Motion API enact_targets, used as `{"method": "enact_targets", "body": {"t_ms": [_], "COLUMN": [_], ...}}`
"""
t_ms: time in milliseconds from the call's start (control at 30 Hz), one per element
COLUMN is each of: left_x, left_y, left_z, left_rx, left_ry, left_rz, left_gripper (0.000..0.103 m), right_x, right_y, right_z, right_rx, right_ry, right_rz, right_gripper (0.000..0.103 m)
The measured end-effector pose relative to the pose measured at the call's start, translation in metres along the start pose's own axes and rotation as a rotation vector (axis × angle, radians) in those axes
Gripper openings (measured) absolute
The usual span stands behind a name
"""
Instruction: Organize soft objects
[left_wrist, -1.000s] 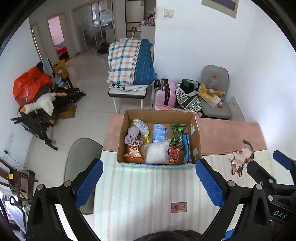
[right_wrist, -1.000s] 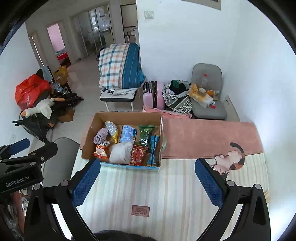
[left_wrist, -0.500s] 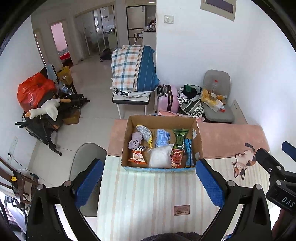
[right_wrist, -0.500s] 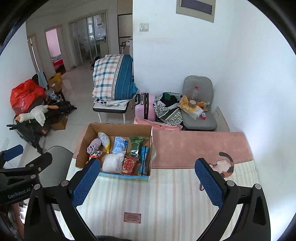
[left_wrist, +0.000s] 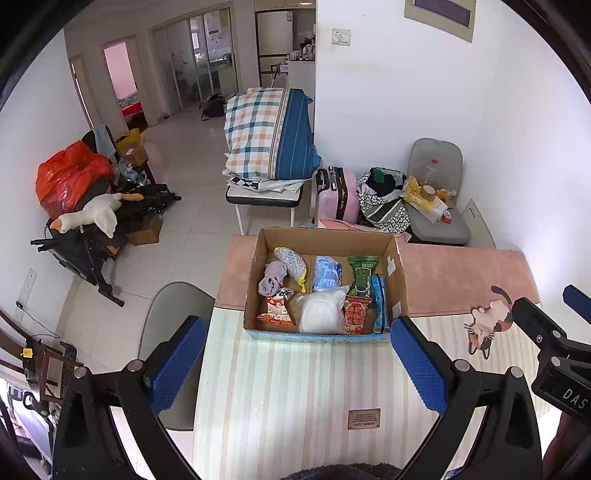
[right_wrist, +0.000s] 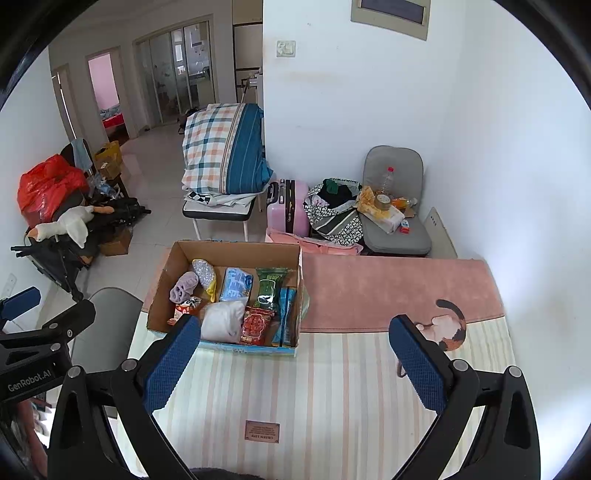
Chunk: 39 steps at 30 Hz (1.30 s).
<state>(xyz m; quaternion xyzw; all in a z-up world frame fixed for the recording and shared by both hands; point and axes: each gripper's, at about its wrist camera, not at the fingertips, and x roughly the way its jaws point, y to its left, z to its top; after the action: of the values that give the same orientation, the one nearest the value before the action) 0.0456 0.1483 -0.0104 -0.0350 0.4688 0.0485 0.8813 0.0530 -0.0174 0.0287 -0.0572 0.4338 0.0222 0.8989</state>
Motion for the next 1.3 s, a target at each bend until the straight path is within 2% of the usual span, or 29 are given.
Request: {"method": "enact_targets", "body": {"t_ms": [1300], "left_x": [-0.0038], "left_y": [0.0040], "left_z": [0.0044], "left_rx": [0.008], "left_ry": [0.001], "left_rz": [-0.012], "left_gripper": [0.102], "right_x": [0.0011], "right_y": [-0.0037], "right_z": [0.0035], "right_rx": [-0.004], "right_ry": [-0.007], "right_rz": [-0.002], "right_gripper": [0.103]}}
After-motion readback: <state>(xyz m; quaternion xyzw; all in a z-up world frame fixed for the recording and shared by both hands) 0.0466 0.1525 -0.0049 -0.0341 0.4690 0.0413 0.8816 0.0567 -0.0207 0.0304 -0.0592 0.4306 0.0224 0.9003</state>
